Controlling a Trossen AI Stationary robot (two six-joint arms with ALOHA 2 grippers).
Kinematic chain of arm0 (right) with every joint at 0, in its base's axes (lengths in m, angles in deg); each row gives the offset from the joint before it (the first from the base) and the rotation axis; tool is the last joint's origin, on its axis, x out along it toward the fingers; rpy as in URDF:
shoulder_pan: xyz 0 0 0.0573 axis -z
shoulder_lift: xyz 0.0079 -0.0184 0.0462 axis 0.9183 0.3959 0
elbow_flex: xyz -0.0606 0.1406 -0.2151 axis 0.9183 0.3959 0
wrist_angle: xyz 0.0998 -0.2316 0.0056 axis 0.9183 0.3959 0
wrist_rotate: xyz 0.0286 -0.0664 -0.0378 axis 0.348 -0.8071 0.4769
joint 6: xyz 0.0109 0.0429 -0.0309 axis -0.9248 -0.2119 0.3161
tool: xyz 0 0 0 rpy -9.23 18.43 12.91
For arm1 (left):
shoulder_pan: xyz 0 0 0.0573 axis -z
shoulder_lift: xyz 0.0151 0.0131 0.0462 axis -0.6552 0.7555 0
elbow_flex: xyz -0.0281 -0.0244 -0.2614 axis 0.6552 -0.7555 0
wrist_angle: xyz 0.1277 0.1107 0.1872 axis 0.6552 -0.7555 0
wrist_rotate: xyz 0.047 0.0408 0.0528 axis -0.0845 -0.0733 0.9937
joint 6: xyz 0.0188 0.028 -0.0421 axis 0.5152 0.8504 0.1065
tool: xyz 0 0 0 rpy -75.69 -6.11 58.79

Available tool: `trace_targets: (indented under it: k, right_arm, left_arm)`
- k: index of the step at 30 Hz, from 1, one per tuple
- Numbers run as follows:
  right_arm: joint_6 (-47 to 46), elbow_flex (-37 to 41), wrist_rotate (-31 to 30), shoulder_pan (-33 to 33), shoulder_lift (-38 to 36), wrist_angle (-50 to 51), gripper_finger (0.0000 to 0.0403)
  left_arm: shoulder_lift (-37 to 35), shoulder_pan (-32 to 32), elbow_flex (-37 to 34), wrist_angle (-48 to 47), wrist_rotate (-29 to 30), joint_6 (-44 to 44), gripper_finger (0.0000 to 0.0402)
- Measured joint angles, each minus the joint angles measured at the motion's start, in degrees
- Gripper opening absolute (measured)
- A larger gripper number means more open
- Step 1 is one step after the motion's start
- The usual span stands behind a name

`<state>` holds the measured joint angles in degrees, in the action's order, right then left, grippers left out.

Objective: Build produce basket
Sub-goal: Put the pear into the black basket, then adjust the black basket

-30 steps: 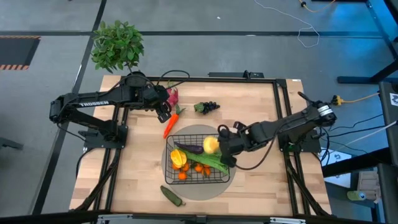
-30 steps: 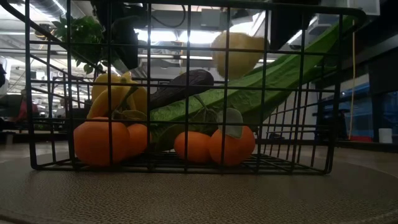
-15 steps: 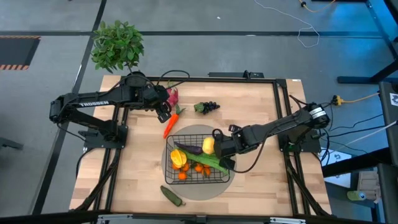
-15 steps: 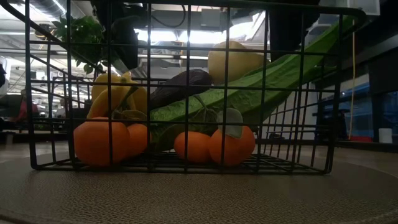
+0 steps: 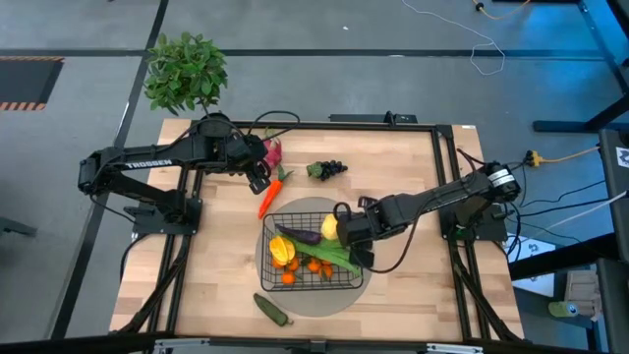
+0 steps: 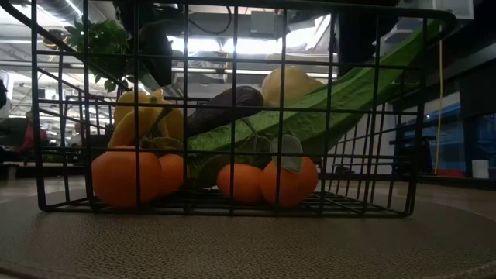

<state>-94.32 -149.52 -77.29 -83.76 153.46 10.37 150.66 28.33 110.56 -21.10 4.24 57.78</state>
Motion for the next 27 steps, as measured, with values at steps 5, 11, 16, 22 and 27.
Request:
trace_targets:
  k: [5, 11, 16, 22, 27]
  right_arm:
    - [0.54, 0.0, 5.35, 0.0, -0.02, 1.39, 0.0165]
    - [4.25, -0.25, 2.63, 0.18, -0.02, 3.11, 0.0165]
    - [9.31, -2.72, -3.21, 0.52, -0.07, 3.36, 0.0156]
    - [9.61, -7.53, -8.74, 0.48, -0.07, 12.69, 0.0155]
    - [1.43, -13.65, -7.31, -0.05, -0.14, 20.86, 0.0155]
  left_arm:
    - [0.0, -0.01, 0.0, 0.0, 0.0, 0.0, 0.0162]
    - [0.0, 0.0, 0.0, 0.02, 0.0, 0.0, 0.0162]
    - [0.0, 0.0, 0.02, 0.01, 0.0, 0.02, 0.0162]
    - [0.0, 0.0, 0.0, 0.02, 0.0, 0.02, 0.0162]
    - [0.0, 0.0, 0.0, 0.01, 0.02, 0.03, 0.0162]
